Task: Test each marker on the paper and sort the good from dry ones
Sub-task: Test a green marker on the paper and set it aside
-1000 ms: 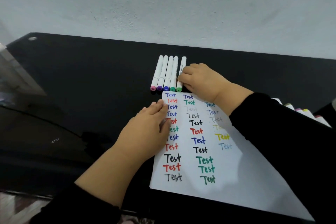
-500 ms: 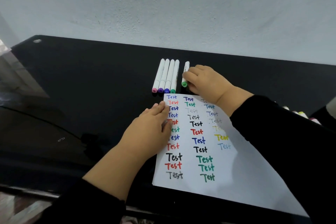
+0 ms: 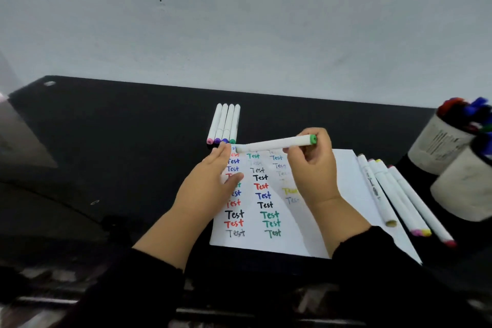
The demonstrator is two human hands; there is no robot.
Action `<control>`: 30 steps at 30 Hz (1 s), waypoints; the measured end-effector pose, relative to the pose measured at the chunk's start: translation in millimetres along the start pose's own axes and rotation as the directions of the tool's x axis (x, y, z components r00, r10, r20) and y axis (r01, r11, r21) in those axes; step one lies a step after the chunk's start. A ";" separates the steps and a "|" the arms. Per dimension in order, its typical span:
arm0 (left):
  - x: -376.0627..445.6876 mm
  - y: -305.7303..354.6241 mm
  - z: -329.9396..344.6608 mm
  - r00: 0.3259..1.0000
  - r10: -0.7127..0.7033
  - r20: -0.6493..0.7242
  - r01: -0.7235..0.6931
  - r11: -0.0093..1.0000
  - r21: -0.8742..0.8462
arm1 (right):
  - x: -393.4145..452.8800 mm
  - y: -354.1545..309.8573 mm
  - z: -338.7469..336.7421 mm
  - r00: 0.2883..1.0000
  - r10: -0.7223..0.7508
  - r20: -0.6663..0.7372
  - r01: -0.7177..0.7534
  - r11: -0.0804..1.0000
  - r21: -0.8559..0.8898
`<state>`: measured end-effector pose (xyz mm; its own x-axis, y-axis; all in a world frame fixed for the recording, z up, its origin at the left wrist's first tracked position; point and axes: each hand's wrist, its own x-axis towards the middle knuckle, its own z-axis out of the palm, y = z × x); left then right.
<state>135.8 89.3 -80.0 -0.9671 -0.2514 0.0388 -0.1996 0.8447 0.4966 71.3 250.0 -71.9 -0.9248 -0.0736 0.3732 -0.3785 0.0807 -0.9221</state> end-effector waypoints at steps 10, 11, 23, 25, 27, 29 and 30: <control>-27.0 29.4 8.8 0.999 0.045 0.024 -0.038 0.974 -0.223 | -25.3 -4.2 -26.1 0.941 0.331 -0.077 -0.291 0.902 0.320; -27.6 31.1 10.7 0.999 0.047 0.026 -0.040 0.970 -0.239 | -24.9 -2.8 -27.4 0.929 0.363 -0.068 -0.317 0.879 0.355; -28.2 41.6 19.6 0.985 0.022 0.173 0.051 0.912 -0.407 | -24.6 4.5 -23.9 0.880 0.467 0.087 -0.475 0.870 0.133; -28.3 40.6 19.5 0.980 0.022 0.198 0.077 0.874 -0.479 | -24.5 4.4 -24.4 0.869 0.487 0.090 -0.496 0.853 0.164; -28.9 40.3 19.0 0.975 0.035 0.218 0.089 0.841 -0.534 | -23.7 4.0 -24.4 0.859 0.504 0.090 -0.511 0.838 0.188; -29.9 41.1 18.2 0.971 0.051 0.233 0.088 0.831 -0.550 | -23.4 4.3 -24.3 0.853 0.514 0.093 -0.521 0.828 0.207; -30.4 42.1 17.5 0.971 0.052 0.232 0.088 0.829 -0.553 | -23.4 4.6 -24.3 0.852 0.515 0.094 -0.523 0.825 0.216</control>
<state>154.1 140.8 -75.5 -0.9863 -0.0910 -0.1375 -0.1631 0.4167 0.8943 90.3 276.2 -82.4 -0.9793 -0.1144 -0.1667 0.1793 -0.1098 -0.9777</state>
